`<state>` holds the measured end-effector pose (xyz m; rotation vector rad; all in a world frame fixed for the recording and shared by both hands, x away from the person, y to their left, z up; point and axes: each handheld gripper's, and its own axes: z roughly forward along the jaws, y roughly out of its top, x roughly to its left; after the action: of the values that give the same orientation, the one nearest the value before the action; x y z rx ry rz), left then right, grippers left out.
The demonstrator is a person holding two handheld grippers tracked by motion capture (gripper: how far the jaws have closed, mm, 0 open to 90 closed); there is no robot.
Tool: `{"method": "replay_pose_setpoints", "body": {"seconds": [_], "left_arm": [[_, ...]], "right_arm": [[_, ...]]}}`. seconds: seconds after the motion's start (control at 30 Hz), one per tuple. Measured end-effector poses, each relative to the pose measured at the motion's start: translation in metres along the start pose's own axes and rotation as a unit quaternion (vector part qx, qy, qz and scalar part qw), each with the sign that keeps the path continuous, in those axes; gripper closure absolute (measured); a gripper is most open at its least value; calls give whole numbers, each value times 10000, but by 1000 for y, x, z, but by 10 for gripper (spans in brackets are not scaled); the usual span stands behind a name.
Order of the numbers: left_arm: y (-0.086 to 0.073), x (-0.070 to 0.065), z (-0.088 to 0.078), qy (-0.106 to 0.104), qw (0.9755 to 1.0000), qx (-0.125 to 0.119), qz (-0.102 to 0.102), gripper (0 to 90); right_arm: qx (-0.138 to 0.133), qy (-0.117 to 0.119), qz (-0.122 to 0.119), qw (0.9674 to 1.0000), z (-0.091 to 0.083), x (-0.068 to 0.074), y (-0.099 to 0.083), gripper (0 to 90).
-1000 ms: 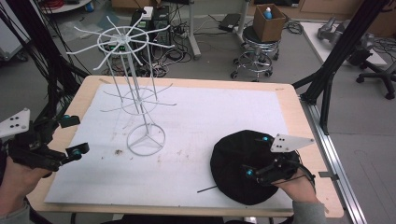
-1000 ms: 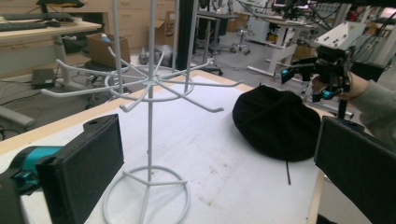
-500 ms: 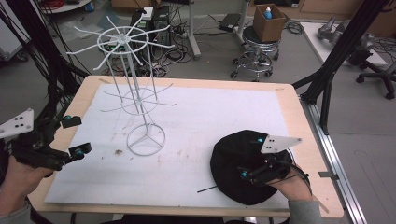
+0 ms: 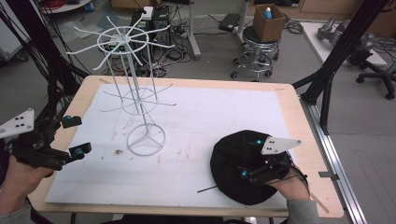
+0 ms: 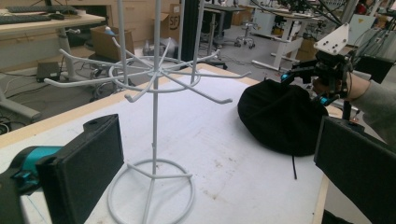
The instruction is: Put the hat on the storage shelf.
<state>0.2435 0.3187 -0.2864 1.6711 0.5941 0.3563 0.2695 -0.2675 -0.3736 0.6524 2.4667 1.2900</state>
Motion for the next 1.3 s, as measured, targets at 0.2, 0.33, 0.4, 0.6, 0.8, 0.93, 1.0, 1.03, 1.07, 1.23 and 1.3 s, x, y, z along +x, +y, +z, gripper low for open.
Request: {"method": "replay_pose_setpoints", "body": {"seconds": [0.2,0.33,0.4,0.6,0.8,0.93,1.0,1.03,1.07,1.23,1.3], "left_arm": [[0,0,0,-11,10000,-12,1,17],[0,0,0,-3,10000,-4,2,17],[0,0,0,2,10000,-2,-4,17],[0,0,-1,8,10000,-19,-19,17],[0,1,-2,25,10000,-16,-18,17],[0,1,-2,35,10000,-26,-20,17],[0,1,-2,21,10000,-32,-24,17],[0,1,-2,22,10000,-34,-28,17],[0,1,-2,23,10000,-29,-27,17],[0,1,-2,25,10000,-24,-29,17],[0,1,-2,23,10000,-10,-27,17]], "right_arm": [[76,-50,-53,9999,0,-1,-1,143],[145,-37,-48,9999,1,-2,-2,177],[190,-18,-36,9998,2,-3,-2,185],[257,-23,-74,9996,2,-5,-3,293],[411,-117,-185,9989,3,-5,-4,545],[302,-145,-236,9992,2,-4,-5,631],[311,-155,-226,9991,2,-4,-6,648],[323,-153,-217,9991,2,-4,-6,655],[317,-147,-220,9991,2,-4,-7,660],[320,-100,-232,9992,2,-4,-6,674],[346,-74,-182,9992,1,-4,-5,680]]}}
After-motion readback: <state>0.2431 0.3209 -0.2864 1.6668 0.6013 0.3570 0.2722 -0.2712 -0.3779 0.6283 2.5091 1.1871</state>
